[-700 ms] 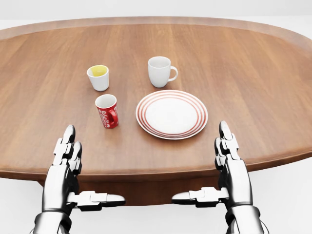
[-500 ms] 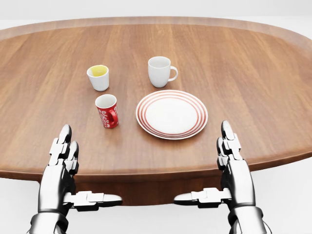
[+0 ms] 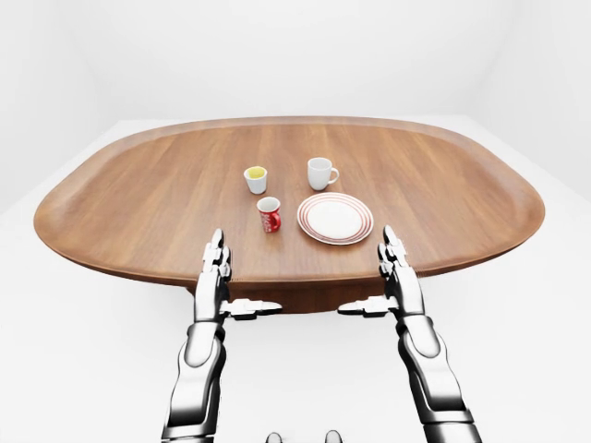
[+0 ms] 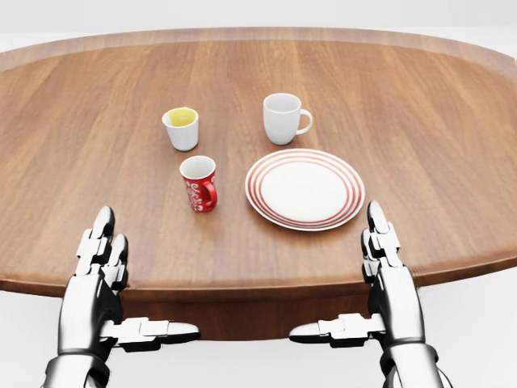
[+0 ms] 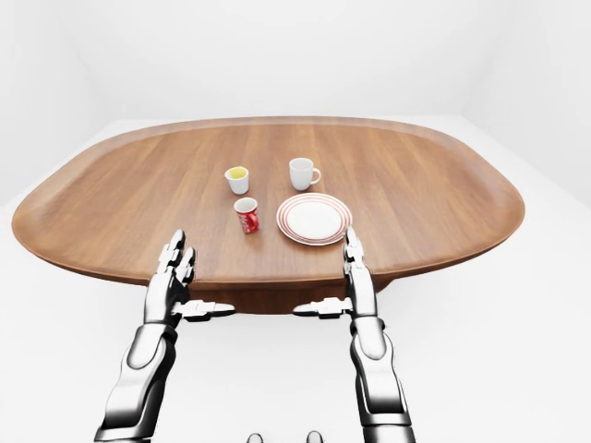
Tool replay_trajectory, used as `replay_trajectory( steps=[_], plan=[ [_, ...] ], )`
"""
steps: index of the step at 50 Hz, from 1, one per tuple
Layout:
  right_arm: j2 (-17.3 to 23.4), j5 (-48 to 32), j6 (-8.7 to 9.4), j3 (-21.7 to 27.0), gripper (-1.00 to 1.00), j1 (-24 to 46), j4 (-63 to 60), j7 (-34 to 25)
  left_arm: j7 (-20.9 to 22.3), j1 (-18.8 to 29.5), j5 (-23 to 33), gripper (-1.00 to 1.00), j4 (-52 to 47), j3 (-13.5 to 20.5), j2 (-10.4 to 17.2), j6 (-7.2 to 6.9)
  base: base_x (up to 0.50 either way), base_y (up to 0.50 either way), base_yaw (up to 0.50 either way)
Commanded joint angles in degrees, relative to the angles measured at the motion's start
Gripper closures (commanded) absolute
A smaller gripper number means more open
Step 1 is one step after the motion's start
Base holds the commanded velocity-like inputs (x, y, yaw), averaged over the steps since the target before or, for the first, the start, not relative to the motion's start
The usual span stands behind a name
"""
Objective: Pick up the red mug and put it on the plate
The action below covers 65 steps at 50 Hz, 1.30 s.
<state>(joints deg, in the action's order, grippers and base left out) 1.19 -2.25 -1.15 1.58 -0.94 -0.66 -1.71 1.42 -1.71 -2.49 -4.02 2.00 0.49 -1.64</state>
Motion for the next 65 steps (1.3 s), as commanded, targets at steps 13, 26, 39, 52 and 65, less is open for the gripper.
replay_trajectory(
  steps=[13, 26, 39, 52, 65],
  plan=[
    [-0.1, -0.3, -0.20, 0.0, -1.00, 0.2, 0.8, -0.3, -0.3, -0.9, -0.1, -1.00, -1.7, -0.3, -0.1, -0.80, 0.00, 0.50, 0.00],
    [0.0, 0.4, 0.43, 0.4, -1.00, 0.8, 1.3, -0.3, 0.8, -0.4, 1.7, -1.00, -0.5, -1.6, 0.2, 0.16, 0.00, 0.15, 0.00],
    [1.4, 3.7, 5.23, 2.7, -1.00, 3.2, 1.0, -1.1, 1.6, 7.2, 1.7, -1.00, -2.8, -1.0, 0.9, -3.36, 0.00, 0.00, 0.00],
    [4.6, 8.0, 6.15, 6.5, -1.00, 12.1, -3.0, -3.2, -0.5, 16.8, 6.3, -1.00, -0.7, 0.6, 2.5, -3.36, 0.00, 0.00, 0.00],
    [8.2, 7.3, 6.15, 7.4, -1.00, 19.2, 1.2, -4.1, -1.9, 25.8, 4.5, -1.00, 7.7, 3.5, 6.0, -3.36, 0.00, 0.00, 0.00]
  ],
)
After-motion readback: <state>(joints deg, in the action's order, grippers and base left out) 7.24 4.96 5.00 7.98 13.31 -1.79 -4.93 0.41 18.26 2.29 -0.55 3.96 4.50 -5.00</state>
